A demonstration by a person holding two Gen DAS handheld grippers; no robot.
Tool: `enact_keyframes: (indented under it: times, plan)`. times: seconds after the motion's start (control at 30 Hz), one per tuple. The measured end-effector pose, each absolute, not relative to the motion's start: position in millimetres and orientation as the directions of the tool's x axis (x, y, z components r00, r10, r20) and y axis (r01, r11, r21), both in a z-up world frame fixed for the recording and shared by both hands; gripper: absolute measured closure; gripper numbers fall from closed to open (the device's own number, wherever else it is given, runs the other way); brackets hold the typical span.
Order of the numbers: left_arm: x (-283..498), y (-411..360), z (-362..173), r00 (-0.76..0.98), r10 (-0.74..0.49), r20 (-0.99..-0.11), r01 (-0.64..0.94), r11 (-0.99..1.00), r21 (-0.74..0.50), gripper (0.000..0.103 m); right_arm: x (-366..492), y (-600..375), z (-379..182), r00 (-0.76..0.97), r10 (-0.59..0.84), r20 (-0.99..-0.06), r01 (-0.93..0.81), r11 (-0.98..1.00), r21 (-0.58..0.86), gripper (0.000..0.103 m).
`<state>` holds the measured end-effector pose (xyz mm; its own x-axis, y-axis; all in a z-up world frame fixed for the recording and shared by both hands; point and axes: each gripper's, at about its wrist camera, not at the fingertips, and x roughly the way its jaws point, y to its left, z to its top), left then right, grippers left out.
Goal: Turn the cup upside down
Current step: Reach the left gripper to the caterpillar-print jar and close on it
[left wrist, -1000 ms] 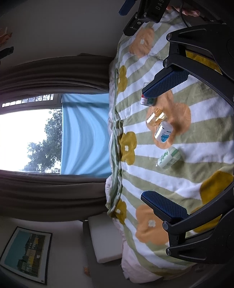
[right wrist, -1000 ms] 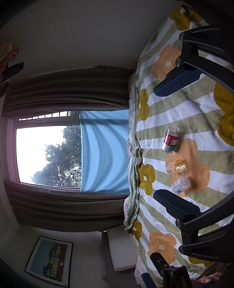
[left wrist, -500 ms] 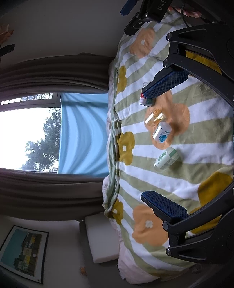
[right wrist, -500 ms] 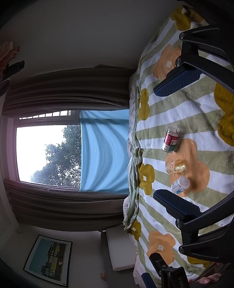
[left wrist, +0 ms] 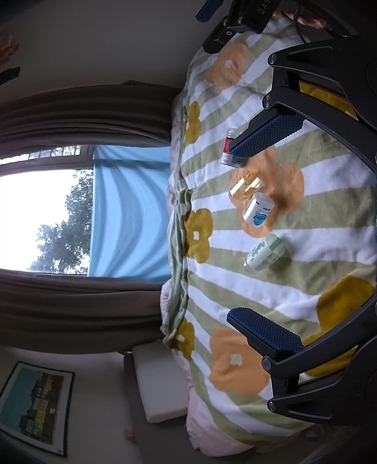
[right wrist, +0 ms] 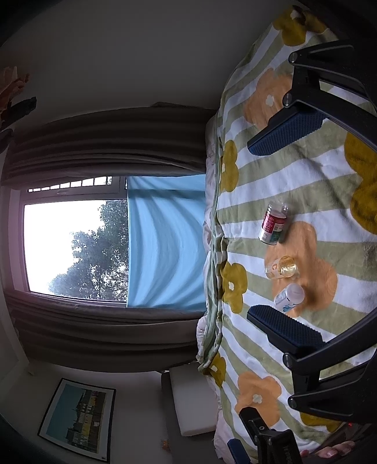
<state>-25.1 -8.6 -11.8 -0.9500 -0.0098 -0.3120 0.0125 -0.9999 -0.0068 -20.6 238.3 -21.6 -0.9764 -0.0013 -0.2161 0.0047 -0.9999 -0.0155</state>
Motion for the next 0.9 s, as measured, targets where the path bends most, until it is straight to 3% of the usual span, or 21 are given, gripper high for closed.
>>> enact_keyframes:
  times: [0.17, 0.33, 0.63, 0.9]
  plan:
    - [-66, -23, -21, -0.926, -0.006, -0.377, 0.02, -0.999, -0.033, 0.0, -30, 242, -31, -0.971, -0.032, -0.236, 0.034, -0.999, -0.005, 0.0]
    - [-153, -48, -38, -0.853, 0.048, -0.52, 0.003, -0.995, -0.097, 0.0, -44, 238, -42, -0.962, -0.082, -0.26, 0.091, -0.996, -0.02, 0.0]
    - [-298, -88, -144, -0.592, 0.038, -0.805, 0.132, -0.981, -0.144, 0.0, -73, 235, -74, -0.937, -0.133, -0.324, 0.153, -0.987, -0.038, 0.0]
    - [-345, -109, -209, -0.452, 0.032, -0.891, 0.21, -0.968, -0.141, 0.0, -108, 232, -109, -0.897, -0.162, -0.412, 0.186, -0.982, -0.017, 0.0]
